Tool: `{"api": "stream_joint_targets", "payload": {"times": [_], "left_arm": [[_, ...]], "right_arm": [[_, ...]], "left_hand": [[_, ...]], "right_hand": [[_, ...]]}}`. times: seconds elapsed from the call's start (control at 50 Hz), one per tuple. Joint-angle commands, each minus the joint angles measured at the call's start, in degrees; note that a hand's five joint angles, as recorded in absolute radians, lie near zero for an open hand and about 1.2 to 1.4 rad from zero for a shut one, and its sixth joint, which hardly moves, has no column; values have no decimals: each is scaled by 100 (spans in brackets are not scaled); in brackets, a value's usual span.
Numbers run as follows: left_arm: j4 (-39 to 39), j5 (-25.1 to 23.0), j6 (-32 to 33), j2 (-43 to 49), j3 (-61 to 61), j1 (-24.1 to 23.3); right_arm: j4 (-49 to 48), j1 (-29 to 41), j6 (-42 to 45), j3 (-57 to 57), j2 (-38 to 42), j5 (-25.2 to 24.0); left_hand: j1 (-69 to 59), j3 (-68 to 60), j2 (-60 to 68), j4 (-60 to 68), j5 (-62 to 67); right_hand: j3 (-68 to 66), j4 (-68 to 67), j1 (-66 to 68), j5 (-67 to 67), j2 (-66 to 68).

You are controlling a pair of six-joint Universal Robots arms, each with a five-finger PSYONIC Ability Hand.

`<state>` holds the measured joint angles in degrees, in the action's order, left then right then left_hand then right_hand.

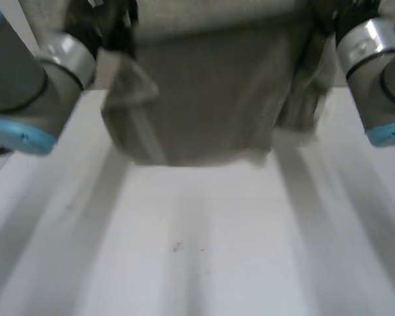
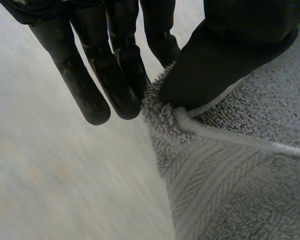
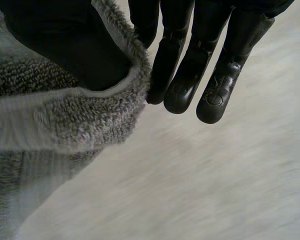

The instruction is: Fold the towel.

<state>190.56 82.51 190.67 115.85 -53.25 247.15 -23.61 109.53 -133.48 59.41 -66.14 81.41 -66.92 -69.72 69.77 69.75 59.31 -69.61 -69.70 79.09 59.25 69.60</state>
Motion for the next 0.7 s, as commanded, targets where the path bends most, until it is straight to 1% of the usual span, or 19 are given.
{"api": "stream_joint_targets", "payload": {"times": [0.02,0.04,0.06,0.08,0.1,0.12,0.14,0.16,0.18,0.3,0.32,0.42,0.46,0.54,0.6,0.62,0.64,0.68,0.7], "left_arm": [[587,169,14,-791,-718,0],[570,151,41,-870,-1078,0],[570,151,41,-871,-1082,0],[561,142,41,-967,-1447,-9],[561,142,41,-968,-1451,-9],[526,125,50,-1063,-1956,-9],[465,125,58,-1117,-2431,0],[464,125,58,-1117,-2435,0],[395,116,58,-1117,-2801,8],[315,64,50,-1117,-4155,35],[367,37,50,-1117,-4454,26],[604,-68,41,-1126,-5035,26],[718,-77,41,-1135,-5141,43],[947,-86,41,-1135,-5248,52],[948,-86,41,-1135,-5248,52],[948,-77,41,-1135,-5248,61],[957,-86,41,-1135,-5248,70],[957,-86,41,-1135,-5248,79],[957,-86,41,-1135,-5248,88]], "right_arm": [[181,-45,-337,528,-663,-433],[868,-89,-389,510,-646,-546],[875,-89,-390,510,-646,-547],[1510,-89,-424,493,-585,-669],[2143,-89,-442,510,-550,-774],[2637,-107,-434,545,-488,-810],[2642,-107,-434,545,-488,-810],[3016,-116,-416,624,-418,-802],[3290,-142,-425,694,-322,-793],[3915,-335,-661,1352,-66,-802],[3916,-335,-662,1354,-66,-802],[3872,-362,-1058,1960,172,-872],[3689,-379,-1224,2258,399,-854],[3320,-397,-1347,2557,505,-820],[2986,-510,-1531,2882,497,-819],[2811,-581,-1671,3023,462,-811],[2809,-582,-1673,3024,462,-810],[2494,-704,-2040,3278,392,-802],[2492,-705,-2042,3279,391,-802]], "left_hand": [[-1308,-1028,1023,1025,1069],[-1308,-1028,1023,1025,1069],[-1308,-1028,1023,1025,1069],[-1308,-1028,1023,1025,1069],[-1308,-1028,1023,1025,1069],[-1308,-1028,1023,1025,1069],[-1308,-1028,1023,1025,1069],[-1308,-1028,1023,1025,1069],[-1308,-1028,1023,1025,1069],[-1308,-1028,1023,1025,1069],[-1308,-1028,1023,1025,1069],[-1308,-1028,1023,1025,1069],[-1308,-1028,1023,1025,1069],[-1308,-1028,1023,1025,1069],[-1308,-1028,1023,1025,1069],[-1308,-1028,1023,1025,1069],[-1308,-1028,1023,1025,1069],[-1308,-1028,1023,1025,1069],[-1308,-1028,1023,1025,1069]], "right_hand": [[-1039,-1030,91,1075,1040],[-1039,-1030,91,1075,1040],[-1039,-1030,91,1075,1040],[-1039,-1030,91,1075,1040],[-1039,-1030,91,1075,1040],[-1039,-1030,91,1075,1040],[-1039,-1030,91,1075,1040],[-1039,-1030,91,1075,1040],[-1039,-1030,91,1075,1040],[-1039,-1030,91,1075,1040],[-1039,-1030,91,1075,1040],[-1039,-1030,91,1075,1040],[-1039,-1030,91,1075,1040],[-1039,-1030,91,1075,1040],[-1039,-1030,91,1075,1040],[-196,-186,-752,232,197],[-188,-178,-761,224,188],[1370,1380,-2318,-1334,-1370],[1377,1386,-2325,-1341,-1376]]}}
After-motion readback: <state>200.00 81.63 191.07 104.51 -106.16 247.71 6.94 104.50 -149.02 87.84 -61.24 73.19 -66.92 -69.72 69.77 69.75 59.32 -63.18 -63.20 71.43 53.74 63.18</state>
